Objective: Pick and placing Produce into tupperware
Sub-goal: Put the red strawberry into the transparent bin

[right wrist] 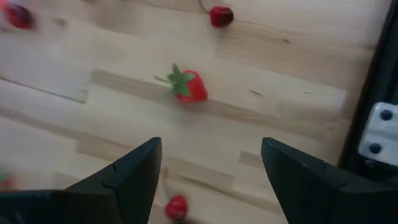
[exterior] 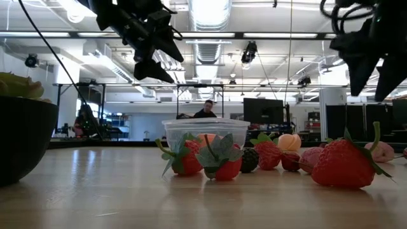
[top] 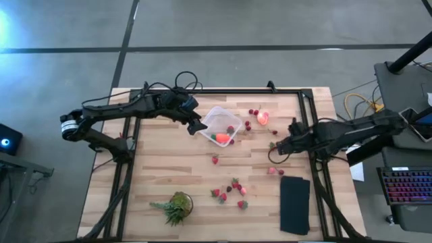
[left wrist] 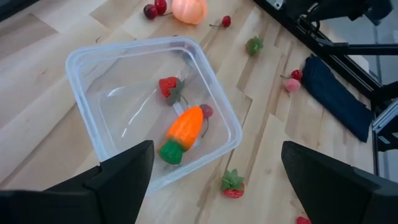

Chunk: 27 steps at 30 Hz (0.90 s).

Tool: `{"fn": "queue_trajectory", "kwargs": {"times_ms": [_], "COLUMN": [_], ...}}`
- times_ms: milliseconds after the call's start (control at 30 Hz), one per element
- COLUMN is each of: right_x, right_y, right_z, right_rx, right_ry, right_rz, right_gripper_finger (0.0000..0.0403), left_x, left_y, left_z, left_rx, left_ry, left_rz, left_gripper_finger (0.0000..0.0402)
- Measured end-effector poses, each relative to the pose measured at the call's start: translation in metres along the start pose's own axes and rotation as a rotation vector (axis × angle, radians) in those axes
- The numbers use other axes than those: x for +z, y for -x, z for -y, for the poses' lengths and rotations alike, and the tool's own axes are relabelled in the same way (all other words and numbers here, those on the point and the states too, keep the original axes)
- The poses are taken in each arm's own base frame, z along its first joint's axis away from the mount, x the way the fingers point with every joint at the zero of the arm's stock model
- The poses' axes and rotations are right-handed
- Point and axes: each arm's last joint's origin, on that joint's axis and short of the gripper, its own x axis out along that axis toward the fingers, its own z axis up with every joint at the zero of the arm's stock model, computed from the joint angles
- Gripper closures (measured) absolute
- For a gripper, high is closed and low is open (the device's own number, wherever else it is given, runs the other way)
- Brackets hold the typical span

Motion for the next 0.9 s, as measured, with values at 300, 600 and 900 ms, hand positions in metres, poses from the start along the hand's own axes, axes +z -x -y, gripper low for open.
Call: {"fn": "queue_trajectory", "kwargs": {"times_ms": [300, 600, 900], "right_x": [0.015, 0.030, 0.028], "right_y": [-0.037, -0.064, -0.088], "right_z": [-0.018, -0.011, -0.018], "right_rx": [-0.033, 0.028, 0.015], "right_ry": [0.072, 0.108, 0.183], "right_rz": [-0.051, -0.117, -0.148], "right_gripper_finger": [0.0137, 0.0138, 0.0138], "left_x": [0.000, 0.000, 0.000], "left_y": [0.000, 0.000, 0.000], "left_z": [0.000, 0.000, 0.000], "left_rx": [-0.003, -0.004, -0.004], "left_ry": [0.000, 0.001, 0.001], "left_rz": [0.000, 0.000, 0.000], "left_gripper_finger": [0.0063, 0.0063, 0.0063]}}
